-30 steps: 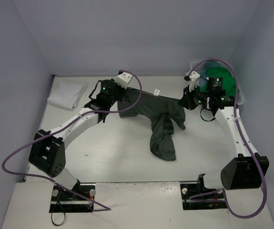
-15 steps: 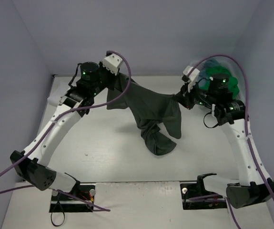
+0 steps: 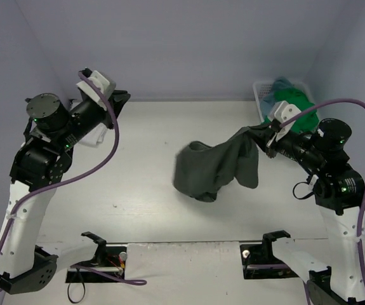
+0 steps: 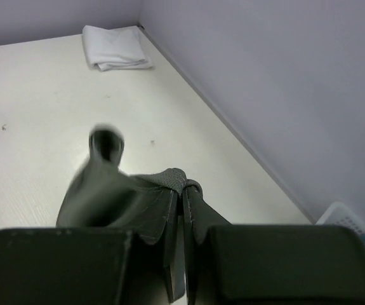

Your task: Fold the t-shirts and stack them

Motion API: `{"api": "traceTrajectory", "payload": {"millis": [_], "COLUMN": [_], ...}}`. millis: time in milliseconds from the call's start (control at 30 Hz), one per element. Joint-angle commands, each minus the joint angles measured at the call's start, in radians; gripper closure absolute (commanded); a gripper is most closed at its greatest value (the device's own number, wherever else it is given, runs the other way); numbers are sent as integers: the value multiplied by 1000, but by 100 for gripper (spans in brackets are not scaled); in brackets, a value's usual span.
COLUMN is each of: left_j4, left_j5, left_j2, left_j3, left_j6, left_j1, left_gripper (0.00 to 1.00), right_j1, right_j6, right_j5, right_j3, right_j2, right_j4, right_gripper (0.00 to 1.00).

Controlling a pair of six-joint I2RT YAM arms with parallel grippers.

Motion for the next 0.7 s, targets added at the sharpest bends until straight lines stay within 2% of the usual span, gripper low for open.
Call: {"api": "traceTrajectory", "payload": {"millis": [0, 67, 133, 200, 267, 300, 433, 533, 667], "left_j4": [12, 20, 76, 151, 198, 231, 302, 341, 360], "left_j5": [78, 131, 173, 239, 266, 283, 331, 345, 351], "left_j2": [-11, -11, -14, -19, -20, -17, -10, 0, 33], "left_j3": [41, 23, -63, -188, -270, -336, -463, -511, -499], "left_j6": [-60, -98, -180, -240, -284, -294, -353, -362, -376], "left_j1": [43, 53, 71, 83, 83, 82, 63, 30, -9], "left_gripper": [94, 93, 91, 81, 76, 69, 54, 50, 50], "right_j1": [0, 2, 2, 2, 2, 2, 2, 2, 2], "right_j6": [22, 32, 35, 34, 40, 40, 36, 43, 81], "right_j5": [17, -6, -12, -11, -8, 0, 78, 135, 221], "right_j3": [47, 67, 49, 18, 0, -2, 18, 51, 101], "right_j2": [15, 38, 47, 50, 52, 52, 73, 110, 196], "right_j4": [78, 49, 47, 45, 48, 48, 47, 51, 76], "right_gripper": [100, 100, 100, 100, 100, 100, 100, 100, 100]}}
